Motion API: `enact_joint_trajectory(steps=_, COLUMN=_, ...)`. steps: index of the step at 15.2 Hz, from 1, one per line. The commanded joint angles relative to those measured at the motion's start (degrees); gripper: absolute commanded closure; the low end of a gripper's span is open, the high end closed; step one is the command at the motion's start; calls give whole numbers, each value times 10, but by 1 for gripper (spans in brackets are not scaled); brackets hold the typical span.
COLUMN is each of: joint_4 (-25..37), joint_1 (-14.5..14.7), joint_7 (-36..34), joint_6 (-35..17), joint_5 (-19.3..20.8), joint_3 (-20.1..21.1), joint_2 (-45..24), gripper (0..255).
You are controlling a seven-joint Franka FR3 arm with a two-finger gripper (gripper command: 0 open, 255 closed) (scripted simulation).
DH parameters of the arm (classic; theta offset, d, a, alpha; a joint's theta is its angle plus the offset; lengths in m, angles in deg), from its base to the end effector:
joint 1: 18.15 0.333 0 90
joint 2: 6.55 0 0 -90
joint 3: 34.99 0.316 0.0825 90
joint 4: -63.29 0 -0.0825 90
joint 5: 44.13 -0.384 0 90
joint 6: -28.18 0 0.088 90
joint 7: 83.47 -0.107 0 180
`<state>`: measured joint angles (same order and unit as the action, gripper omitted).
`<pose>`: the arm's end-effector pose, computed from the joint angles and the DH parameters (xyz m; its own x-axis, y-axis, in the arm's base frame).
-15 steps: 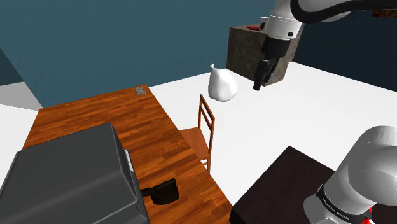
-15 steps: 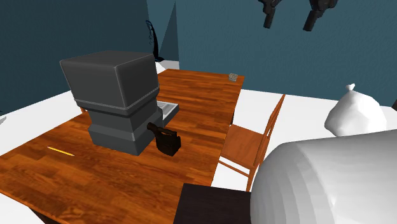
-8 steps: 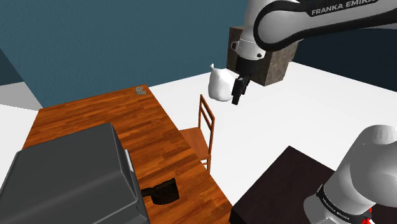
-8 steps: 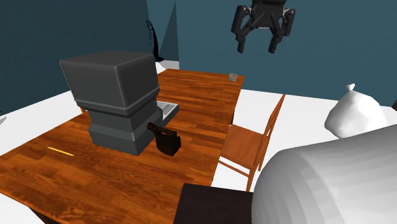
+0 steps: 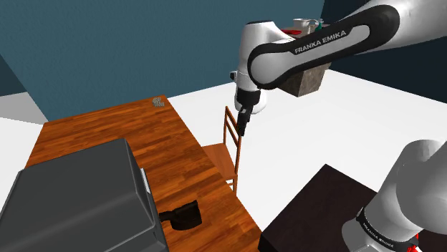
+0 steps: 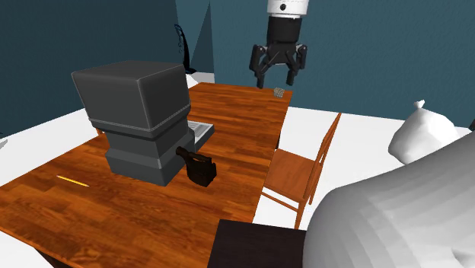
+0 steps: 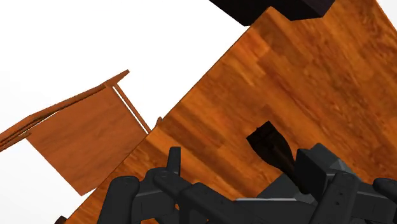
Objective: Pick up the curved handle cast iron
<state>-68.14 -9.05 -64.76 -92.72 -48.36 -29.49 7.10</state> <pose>0.4610 0.1251 0.4510 0.8548 0.5151 0.0639 0.5173 -0.8555 -0.0234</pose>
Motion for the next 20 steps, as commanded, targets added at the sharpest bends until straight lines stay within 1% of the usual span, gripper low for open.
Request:
enact_joint_trajectory(steps=1, joint_4=14, joint_1=9, joint_7=7, joint_6=-18, joint_5=5, joint_3=10, joint_2=-35, gripper=0)
enact_joint_trajectory(steps=5, joint_4=45, joint_1=24, joint_7=19, joint_6=-55, joint_5=20, joint_3=28, joint_2=-110, gripper=0)
enact_joint_trajectory(steps=10, joint_4=92, joint_1=45, joint_7=27, joint_6=-92, joint_5=49, joint_3=48, joint_2=-205, gripper=0)
enact_joint_trajectory(steps=15, joint_4=148, joint_1=72, joint_7=32, joint_6=-118, joint_5=86, joint_3=62, joint_2=-300, gripper=0)
enact_joint_trajectory(steps=20, joint_4=213, joint_1=104, joint_7=37, joint_6=-133, joint_5=125, joint_3=69, joint_2=-393, gripper=0)
